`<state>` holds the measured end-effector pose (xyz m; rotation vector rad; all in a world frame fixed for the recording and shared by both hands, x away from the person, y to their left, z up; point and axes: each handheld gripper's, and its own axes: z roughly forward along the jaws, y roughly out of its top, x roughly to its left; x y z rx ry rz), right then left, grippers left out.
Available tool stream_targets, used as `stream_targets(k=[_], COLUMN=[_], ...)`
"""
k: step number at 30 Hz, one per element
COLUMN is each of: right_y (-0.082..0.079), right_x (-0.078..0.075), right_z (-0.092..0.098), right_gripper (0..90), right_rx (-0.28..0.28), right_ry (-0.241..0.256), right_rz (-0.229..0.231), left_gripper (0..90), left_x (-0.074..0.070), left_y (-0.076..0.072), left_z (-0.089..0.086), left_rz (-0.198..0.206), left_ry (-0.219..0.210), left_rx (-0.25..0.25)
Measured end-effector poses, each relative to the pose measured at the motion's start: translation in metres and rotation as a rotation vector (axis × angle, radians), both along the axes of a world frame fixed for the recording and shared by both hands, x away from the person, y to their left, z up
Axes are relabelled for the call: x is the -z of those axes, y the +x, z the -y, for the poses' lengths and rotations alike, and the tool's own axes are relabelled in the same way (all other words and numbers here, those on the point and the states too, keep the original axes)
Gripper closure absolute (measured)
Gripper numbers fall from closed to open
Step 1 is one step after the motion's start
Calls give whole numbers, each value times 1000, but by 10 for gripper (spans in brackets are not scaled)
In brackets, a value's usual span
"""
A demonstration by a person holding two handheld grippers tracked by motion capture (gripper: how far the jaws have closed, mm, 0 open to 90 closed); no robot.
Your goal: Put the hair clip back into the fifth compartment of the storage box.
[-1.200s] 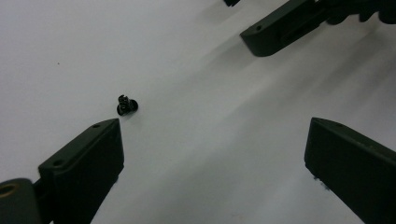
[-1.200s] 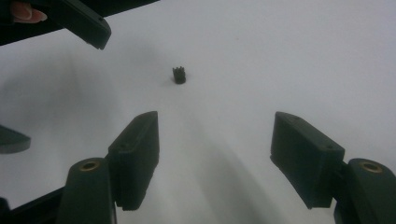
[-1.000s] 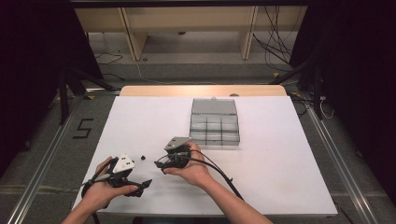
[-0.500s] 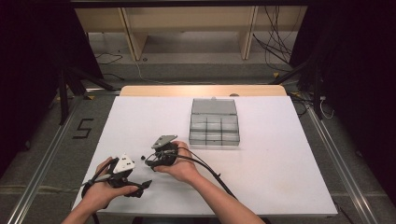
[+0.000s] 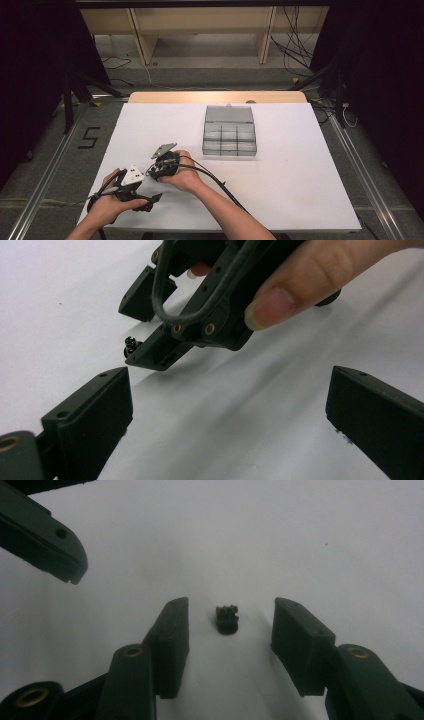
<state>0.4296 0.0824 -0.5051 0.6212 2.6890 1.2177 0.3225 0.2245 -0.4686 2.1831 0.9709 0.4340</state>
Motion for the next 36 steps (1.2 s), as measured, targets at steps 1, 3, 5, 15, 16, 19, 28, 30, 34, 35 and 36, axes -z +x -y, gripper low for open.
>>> stream_targets(k=[1,3,5,15,16,19,28,30,34,35,36], right_y=[1,2,3,3,3,3,4,5,5,5,5], right_x=[0,0,0,0,0,0,0,0,0,0,0], right_z=[-1,-2,-4,-11,-10,-11,-11,-11,-10,-10,-10], right_gripper=[521,535,543,657,673,717,807,808,810,810,810], right_rx=[7,-2,1,4,7,6,2,-3,2,2,4], right_ry=[0,-6,-10,-26,-28,-29,-21,-21,-19,-19,-20], right_rz=[1,7,4,43,44,50,32,32,26,26,31], left_gripper=[46,46,46,47,47,47,48,48,48,48,49], left_x=[0,0,0,0,0,0,0,0,0,0,0], left_y=[0,0,0,0,0,0,1,1,1,1,1], left_z=[0,0,0,-1,-1,-1,-1,-1,-1,-1,-1], left_rz=[1,1,0,-4,-4,0,-3,-1,0,-1,-2], left_ry=[0,0,0,7,7,3,5,5,4,5,5], left_rx=[-1,-3,-6,-5,-5,-7,-9,-10,-9,-9,-9])
